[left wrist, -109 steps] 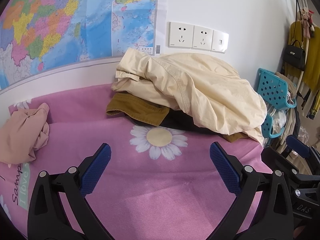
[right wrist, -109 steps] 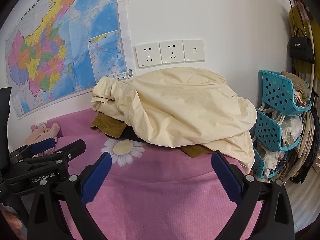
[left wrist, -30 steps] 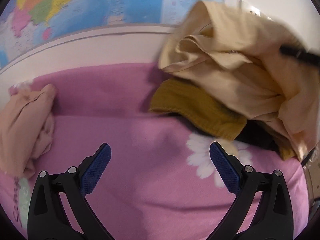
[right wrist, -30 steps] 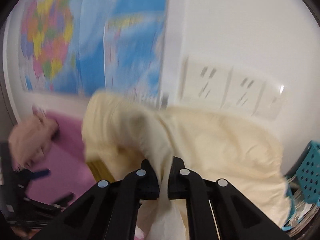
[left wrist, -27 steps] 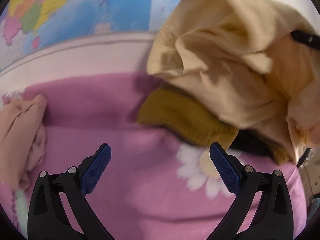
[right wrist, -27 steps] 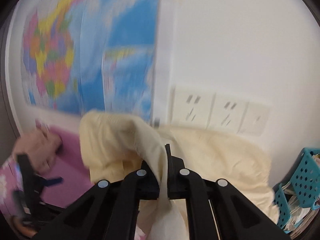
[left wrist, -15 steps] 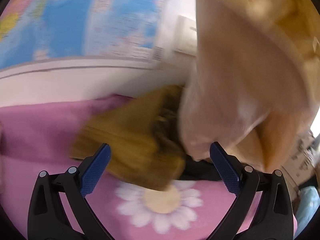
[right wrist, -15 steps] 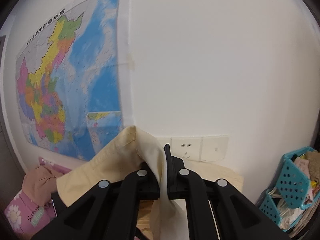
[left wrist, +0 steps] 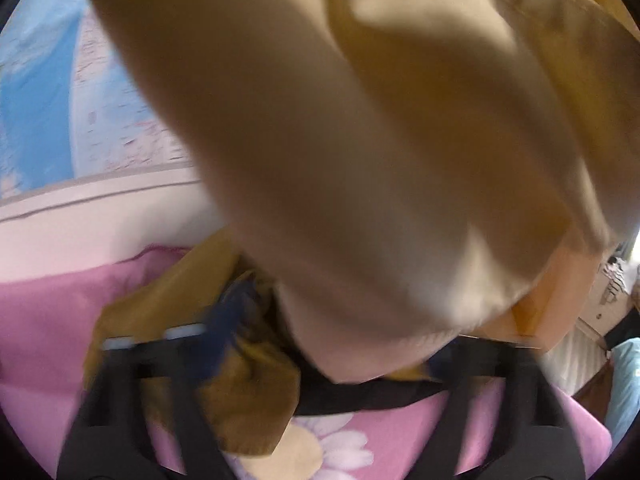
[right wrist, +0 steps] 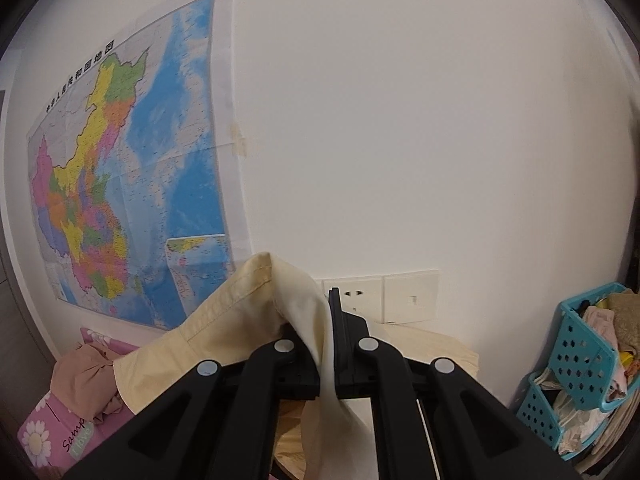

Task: Fold large clothes
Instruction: 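Grasp the cream shirt with the left gripper while the right gripper holds it raised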

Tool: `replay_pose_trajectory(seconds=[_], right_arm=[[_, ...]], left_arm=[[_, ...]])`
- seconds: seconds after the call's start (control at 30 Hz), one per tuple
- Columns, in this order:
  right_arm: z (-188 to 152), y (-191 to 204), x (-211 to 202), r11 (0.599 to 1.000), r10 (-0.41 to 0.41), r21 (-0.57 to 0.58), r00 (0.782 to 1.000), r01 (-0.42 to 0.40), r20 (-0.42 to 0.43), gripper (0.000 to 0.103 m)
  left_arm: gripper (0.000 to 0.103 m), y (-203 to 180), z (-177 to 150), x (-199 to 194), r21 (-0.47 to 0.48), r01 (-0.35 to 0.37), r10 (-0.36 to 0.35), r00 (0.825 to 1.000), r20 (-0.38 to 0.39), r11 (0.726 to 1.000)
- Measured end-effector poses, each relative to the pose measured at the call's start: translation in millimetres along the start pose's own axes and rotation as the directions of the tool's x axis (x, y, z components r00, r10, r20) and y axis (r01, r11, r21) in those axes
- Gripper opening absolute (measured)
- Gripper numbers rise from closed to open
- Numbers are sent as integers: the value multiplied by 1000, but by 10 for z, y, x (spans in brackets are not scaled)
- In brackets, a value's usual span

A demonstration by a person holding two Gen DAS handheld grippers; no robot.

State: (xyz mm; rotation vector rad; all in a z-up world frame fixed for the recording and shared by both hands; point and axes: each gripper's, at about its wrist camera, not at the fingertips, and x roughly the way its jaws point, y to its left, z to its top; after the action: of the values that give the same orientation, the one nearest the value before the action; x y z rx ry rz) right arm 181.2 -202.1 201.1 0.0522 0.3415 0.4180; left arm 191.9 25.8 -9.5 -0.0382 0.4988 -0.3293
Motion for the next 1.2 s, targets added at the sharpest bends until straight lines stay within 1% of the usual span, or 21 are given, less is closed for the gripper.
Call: replay_pose_trajectory(seconds=[0.07,0.17,0.27,0.33,0.37,0.47,0.53,0.67,0.73,0.77,0.83,0.9,0.97,1.0,1.07,1.1,1.13,1.17,1.2], right_arm=[[28,-51,-56,1000,-27,-13,1000,27,-4,3],[140,-176,-214,997,-79,-13,997,79,18,3],[333,-320,-459,991,-135,-8,989,136,56,3],[517,-413,-701,986,-164,7,980,165,109,3],[611,-446,-830,985,-173,13,976,173,130,2],[856,-457,-1182,975,-216,-8,958,221,187,2],[1011,-449,-1452,972,-228,-10,948,236,222,2],[1195,-329,-2003,966,-234,-39,925,257,299,2],[1251,-264,-2269,969,-216,-46,918,244,332,2],[1269,-238,-2390,969,-211,-45,913,241,350,2],[1290,-192,-2676,975,-186,-42,904,219,386,2],[1293,-142,-2908,980,-162,-41,897,196,411,2],[1273,-75,-3101,988,-116,-44,893,150,434,2],[1250,-34,-3201,992,-82,-52,894,117,440,2],[1207,29,-3280,997,-29,-53,897,59,441,2],[1170,71,-3327,998,12,-58,900,14,436,2],[1153,114,-3325,998,38,-60,901,-13,432,2],[1110,156,-3334,997,71,-63,902,-49,426,2],[1078,194,-3344,995,96,-68,903,-74,419,2]], left_arm=[[4,-61,149,64,13,4,-3,1000,-20,1000],[3,-195,353,-14,49,-16,14,999,34,999],[3,-365,672,-138,75,6,-12,996,85,997],[3,-496,926,-229,84,44,-54,993,109,995],[3,-578,1067,-289,87,75,-85,989,123,993],[3,-771,1289,-451,118,99,-118,979,165,988],[3,-906,1410,-616,133,114,-140,970,200,985],[3,-957,1599,-1016,134,147,-178,947,269,980],[3,-964,1684,-1268,151,141,-183,932,314,978],[3,-951,1728,-1437,159,138,-186,921,342,977],[3,-891,1811,-1623,172,124,-182,906,382,977],[3,-854,1848,-1965,175,107,-173,888,427,979],[3,-770,1869,-2183,177,84,-157,876,457,981],[3,-705,1874,-2354,174,69,-144,871,469,982],[3,-593,1857,-2590,162,45,-119,868,483,986],[3,-542,1834,-2773,151,17,-90,867,490,988],[3,-527,1781,-2848,149,-10,-66,867,495,989],[3,-453,1723,-3000,149,-47,-35,863,503,988],[3,-425,1666,-3127,143,-69,-13,862,507,987]])
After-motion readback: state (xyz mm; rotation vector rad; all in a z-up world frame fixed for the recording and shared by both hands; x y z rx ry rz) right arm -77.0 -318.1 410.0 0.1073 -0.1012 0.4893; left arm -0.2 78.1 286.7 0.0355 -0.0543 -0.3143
